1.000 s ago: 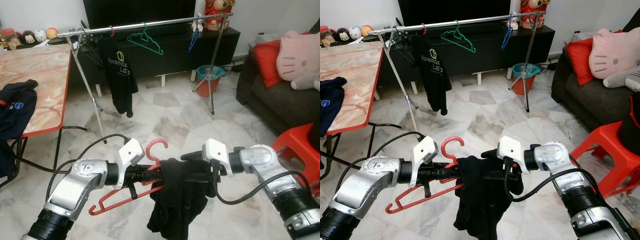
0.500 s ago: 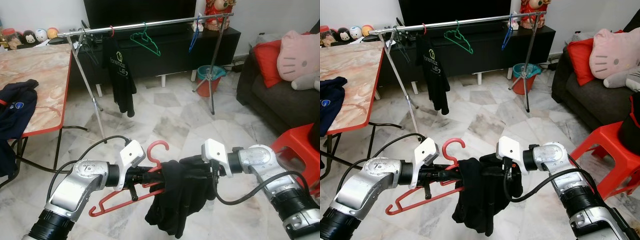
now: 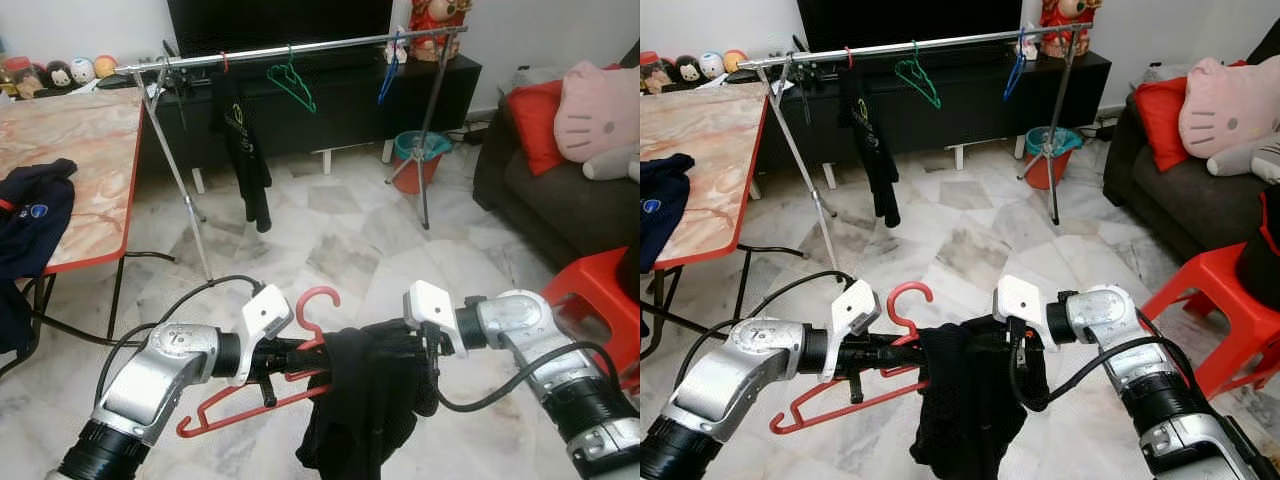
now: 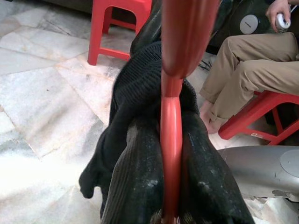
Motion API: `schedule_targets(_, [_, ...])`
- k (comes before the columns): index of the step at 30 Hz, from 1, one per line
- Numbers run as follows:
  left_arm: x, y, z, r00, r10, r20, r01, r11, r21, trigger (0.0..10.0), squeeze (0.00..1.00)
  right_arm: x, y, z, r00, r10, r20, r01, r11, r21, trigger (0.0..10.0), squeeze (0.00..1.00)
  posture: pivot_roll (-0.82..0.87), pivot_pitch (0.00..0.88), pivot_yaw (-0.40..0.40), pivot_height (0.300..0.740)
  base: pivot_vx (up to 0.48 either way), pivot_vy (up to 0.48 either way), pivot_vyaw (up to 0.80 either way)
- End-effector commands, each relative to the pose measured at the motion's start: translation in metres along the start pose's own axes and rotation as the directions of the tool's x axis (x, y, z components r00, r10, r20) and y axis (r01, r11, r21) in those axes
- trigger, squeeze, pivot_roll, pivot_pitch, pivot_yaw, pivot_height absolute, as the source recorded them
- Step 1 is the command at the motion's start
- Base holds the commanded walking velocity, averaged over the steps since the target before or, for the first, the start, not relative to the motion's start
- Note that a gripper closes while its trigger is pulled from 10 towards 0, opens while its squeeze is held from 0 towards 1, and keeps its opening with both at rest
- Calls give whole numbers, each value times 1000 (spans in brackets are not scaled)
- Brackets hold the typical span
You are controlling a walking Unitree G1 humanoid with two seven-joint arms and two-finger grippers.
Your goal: Hang hanger
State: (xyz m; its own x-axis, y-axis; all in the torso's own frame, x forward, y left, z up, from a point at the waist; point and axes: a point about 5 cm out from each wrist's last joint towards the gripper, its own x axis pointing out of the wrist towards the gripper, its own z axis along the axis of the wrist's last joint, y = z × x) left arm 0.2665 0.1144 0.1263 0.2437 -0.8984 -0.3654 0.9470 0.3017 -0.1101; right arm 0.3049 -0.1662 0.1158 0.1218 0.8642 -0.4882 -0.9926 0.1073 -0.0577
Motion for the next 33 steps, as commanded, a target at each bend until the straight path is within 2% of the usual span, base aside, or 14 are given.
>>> schedule_targets(1, [-2, -1, 19, 997, -5, 78, 1, 999, 52, 10000, 0, 7, 6, -2, 998, 63, -10, -62, 998, 5, 10000, 1000, 72, 0, 4, 740, 0, 0, 0])
schedule_targets(3, [-2, -1, 19, 997, -6, 78, 2, 999, 53, 10000, 0, 7, 6, -2, 998, 63, -15, -63, 998, -6, 10000, 1000, 72, 0, 4, 740, 0, 0, 0])
schedule_targets(4, [-2, -1, 19, 997, -7, 77, 3, 999, 54, 10000, 0, 7, 7, -3, 997, 67, -23, -67, 998, -20, 10000, 0, 73, 0, 4, 740, 0, 0, 0])
schedule_targets(10, [-2, -1, 19, 997, -10, 77, 6, 998, 56, 10000, 0, 8, 10, -6, 993, 105, -49, -106, 994, -28, 10000, 0, 75, 0, 4, 740, 0, 0, 0])
schedule_targets(21, [0, -2, 20, 997, -14, 79, 9, 998, 55, 10000, 0, 16, 8, -7, 994, 83, -72, -87, 995, -56, 10000, 0, 77, 0, 5, 740, 0, 0, 0])
schedule_targets(30, [-1, -1, 19, 997, -7, 79, 2, 999, 54, 10000, 0, 12, 5, -7, 994, 81, -76, -84, 996, -40, 10000, 0, 79, 0, 1, 740, 0, 0, 0])
schedule_targets(31, [-1, -1, 19, 997, -6, 79, 2, 999, 53, 10000, 0, 10, 4, -7, 994, 80, -79, -83, 996, -36, 10000, 573, 77, 0, 0, 740, 0, 0, 0])
schedule_targets(32, [0, -2, 19, 997, -6, 79, 2, 999, 53, 10000, 0, 9, 4, -7, 994, 83, -73, -85, 996, -27, 10000, 1000, 76, 0, 0, 740, 0, 0, 0])
schedule_targets(33, [0, -2, 19, 997, -7, 80, 3, 999, 53, 10000, 0, 8, 4, -6, 994, 84, -65, -86, 996, -28, 10000, 1000, 76, 0, 1, 740, 0, 0, 0])
